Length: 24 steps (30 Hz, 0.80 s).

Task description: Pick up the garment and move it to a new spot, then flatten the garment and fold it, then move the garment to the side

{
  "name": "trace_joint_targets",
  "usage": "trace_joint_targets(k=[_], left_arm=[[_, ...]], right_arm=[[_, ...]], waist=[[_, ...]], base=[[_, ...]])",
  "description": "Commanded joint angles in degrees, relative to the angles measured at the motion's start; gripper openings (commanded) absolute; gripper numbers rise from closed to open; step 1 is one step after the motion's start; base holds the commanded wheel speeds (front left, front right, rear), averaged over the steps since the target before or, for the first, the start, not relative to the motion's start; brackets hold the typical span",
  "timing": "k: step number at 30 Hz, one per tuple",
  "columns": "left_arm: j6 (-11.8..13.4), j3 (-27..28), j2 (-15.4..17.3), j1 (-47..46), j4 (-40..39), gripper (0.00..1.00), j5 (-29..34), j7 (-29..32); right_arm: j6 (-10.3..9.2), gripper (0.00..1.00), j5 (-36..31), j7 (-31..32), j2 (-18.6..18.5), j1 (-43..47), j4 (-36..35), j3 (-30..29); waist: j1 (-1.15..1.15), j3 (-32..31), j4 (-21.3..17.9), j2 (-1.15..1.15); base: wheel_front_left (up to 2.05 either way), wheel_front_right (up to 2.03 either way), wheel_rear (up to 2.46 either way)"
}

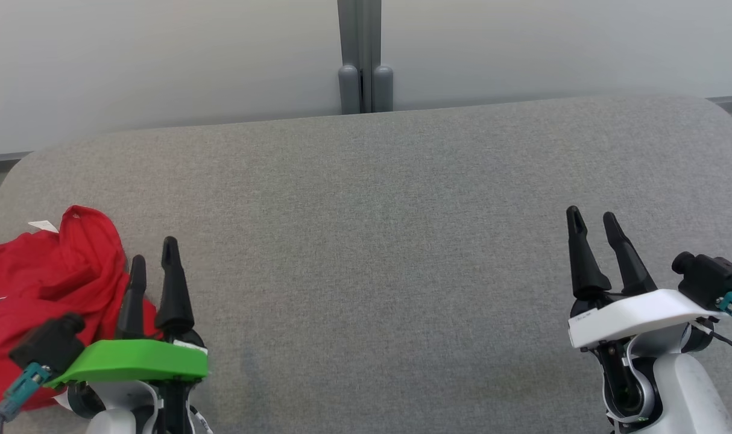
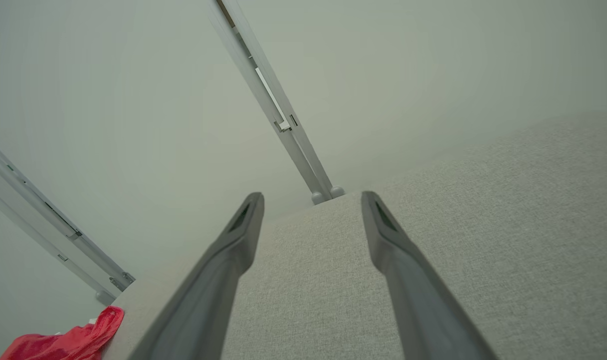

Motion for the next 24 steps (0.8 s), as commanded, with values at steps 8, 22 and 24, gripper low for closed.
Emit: trace_joint_targets(k=[8, 22, 24], left_arm=[[3.1, -5.8, 2.4, -0.1, 1.0, 1.0, 11.8, -1.7], [10.3, -14.3, 6.7, -1.4, 2.8, 1.0, 21.2, -3.9], [11.1, -16.3, 7.9, -1.8, 3.3, 1.0, 23.6, -4.2]], right_arm=[[0.15, 1.0, -10.0, -1.9, -0.3, -1.4, -1.4, 0.7], [0.15, 1.0, -21.5, -4.0, -0.3, -0.7, -1.1, 1.2], [0.16, 1.0, -23.0, -4.3, -0.3, -0.6, -0.9, 1.5]], waist=[[0.0, 0.1, 0.0, 0.0], [0.0, 0.2, -0.1, 0.0], [0.0, 0.1, -0.2, 0.0]], base=[[0.0, 0.0, 0.0], [0.0, 0.0, 0.0], [0.0, 0.0, 0.0]])
